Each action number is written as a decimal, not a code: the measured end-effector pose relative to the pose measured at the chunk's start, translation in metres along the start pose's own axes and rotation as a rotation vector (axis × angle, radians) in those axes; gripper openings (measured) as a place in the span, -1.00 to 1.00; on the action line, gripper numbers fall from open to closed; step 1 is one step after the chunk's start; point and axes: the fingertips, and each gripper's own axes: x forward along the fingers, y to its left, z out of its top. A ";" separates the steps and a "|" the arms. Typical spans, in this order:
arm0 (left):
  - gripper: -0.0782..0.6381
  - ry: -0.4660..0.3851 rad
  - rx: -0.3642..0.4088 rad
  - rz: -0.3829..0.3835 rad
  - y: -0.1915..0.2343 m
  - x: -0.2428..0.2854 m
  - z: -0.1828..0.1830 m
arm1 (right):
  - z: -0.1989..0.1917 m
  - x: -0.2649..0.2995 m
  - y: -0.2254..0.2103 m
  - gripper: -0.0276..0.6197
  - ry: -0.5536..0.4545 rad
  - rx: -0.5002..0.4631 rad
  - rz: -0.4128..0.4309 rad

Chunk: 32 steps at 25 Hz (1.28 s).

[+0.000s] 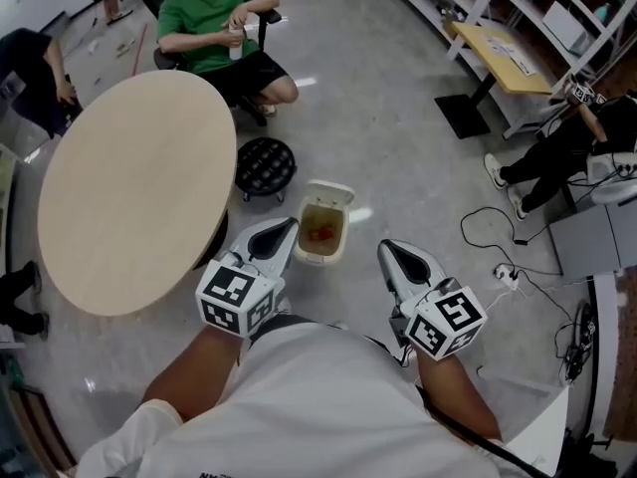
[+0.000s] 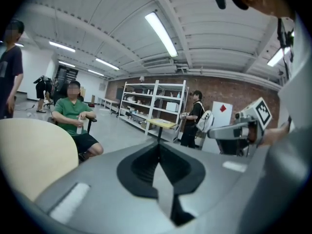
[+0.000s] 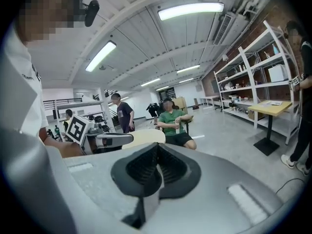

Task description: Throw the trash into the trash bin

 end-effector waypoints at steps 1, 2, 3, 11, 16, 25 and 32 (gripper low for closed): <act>-0.76 -0.012 0.006 0.005 -0.007 -0.001 0.003 | 0.003 -0.006 0.001 -0.91 -0.010 -0.010 0.008; -0.76 -0.023 0.017 0.010 -0.015 0.000 0.007 | 0.005 -0.013 0.001 -0.91 -0.020 -0.017 0.016; -0.76 -0.033 0.031 0.017 -0.024 0.000 0.009 | 0.006 -0.020 0.000 -0.91 -0.028 -0.021 0.025; -0.76 -0.030 0.130 0.069 -0.088 -0.011 0.002 | -0.014 -0.065 -0.009 -0.91 -0.036 -0.016 0.062; -0.76 -0.020 0.062 0.104 -0.093 -0.028 -0.012 | -0.031 -0.075 -0.001 -0.91 -0.018 0.003 0.098; -0.76 0.022 0.067 0.056 -0.081 -0.031 -0.015 | -0.038 -0.068 0.010 -0.91 -0.009 0.002 0.050; -0.76 0.022 0.094 -0.019 -0.053 -0.042 -0.005 | -0.037 -0.045 0.030 -0.91 -0.026 0.038 -0.029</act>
